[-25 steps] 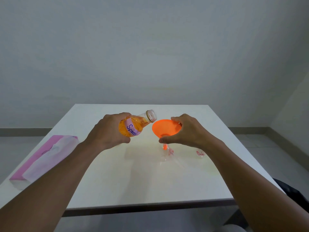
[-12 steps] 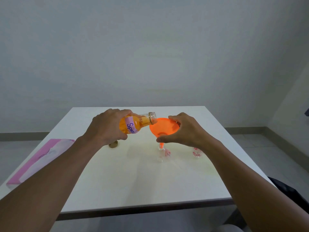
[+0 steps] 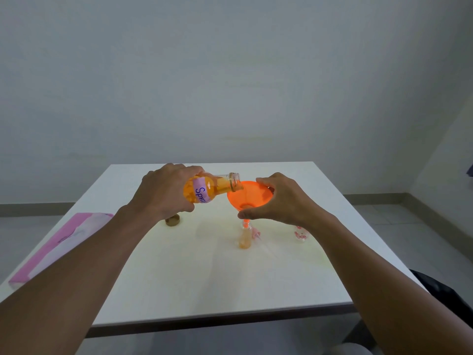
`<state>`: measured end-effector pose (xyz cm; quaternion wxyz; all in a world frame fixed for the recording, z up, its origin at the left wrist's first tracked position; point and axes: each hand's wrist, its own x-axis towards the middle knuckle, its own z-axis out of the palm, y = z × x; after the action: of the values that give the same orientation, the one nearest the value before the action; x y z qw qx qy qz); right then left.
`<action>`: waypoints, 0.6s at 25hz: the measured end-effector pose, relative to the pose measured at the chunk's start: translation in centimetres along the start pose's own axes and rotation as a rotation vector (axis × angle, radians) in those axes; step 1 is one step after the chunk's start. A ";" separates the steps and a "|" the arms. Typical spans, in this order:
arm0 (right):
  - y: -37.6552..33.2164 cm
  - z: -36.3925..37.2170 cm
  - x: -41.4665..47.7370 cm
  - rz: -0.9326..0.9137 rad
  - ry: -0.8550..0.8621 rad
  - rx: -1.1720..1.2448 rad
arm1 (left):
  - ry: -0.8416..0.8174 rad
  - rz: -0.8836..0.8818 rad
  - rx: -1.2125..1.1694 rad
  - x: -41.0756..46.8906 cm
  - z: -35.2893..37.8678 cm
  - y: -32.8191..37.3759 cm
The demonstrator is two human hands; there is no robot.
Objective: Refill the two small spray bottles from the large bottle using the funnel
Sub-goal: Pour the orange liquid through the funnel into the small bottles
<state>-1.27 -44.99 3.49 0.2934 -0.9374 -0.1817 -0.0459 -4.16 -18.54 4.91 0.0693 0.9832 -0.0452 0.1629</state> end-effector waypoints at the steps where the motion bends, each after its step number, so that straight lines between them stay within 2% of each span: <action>1: 0.0 0.0 0.0 -0.003 -0.001 -0.002 | 0.002 -0.001 0.000 0.0 0.0 0.0; 15: 0.2 0.1 0.1 -0.005 -0.005 -0.001 | 0.007 0.005 0.011 0.2 0.0 0.1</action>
<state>-1.15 -45.05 3.34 0.2926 -0.9371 -0.1849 -0.0444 -3.98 -18.62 5.01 0.0638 0.9829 -0.0464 0.1666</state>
